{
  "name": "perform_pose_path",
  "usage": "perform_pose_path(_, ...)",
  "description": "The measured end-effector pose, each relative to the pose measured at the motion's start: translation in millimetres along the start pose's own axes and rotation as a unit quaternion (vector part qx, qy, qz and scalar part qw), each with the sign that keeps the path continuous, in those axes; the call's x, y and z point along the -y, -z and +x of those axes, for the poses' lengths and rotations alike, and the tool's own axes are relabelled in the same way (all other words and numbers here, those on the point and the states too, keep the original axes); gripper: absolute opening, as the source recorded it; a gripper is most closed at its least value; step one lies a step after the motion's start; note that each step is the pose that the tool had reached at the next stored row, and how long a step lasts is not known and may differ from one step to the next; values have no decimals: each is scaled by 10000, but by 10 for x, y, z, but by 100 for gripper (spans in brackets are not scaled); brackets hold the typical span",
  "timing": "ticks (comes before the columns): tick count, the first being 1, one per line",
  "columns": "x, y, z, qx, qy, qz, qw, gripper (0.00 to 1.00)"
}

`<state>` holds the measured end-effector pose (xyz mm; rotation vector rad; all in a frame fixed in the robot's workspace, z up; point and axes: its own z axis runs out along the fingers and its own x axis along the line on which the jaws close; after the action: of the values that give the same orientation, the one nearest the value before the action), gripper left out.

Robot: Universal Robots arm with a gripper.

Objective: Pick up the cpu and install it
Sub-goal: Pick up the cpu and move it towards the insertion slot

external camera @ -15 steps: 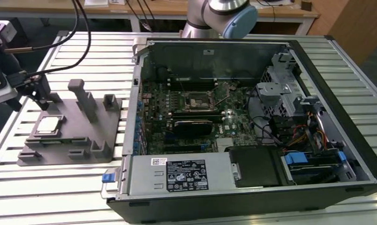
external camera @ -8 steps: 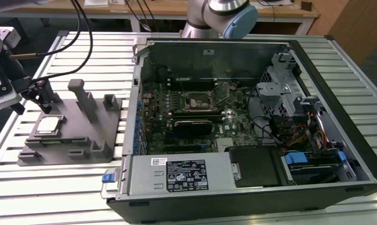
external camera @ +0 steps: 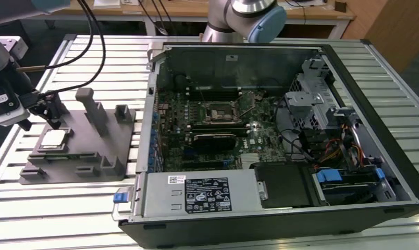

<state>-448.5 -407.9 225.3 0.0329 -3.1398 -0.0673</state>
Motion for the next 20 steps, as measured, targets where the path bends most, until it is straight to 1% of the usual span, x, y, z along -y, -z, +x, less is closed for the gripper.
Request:
perform_pose_path(5,3,-84,-4,1,-29,5,10000,65)
perform_pose_path(10,6,-130,-7,2,-31,5,10000,65)
perform_pose_path(14,8,-185,-7,2,-51,5,10000,65)
perform_pose_path(20,11,-252,-7,10,-243,5,9997,65)
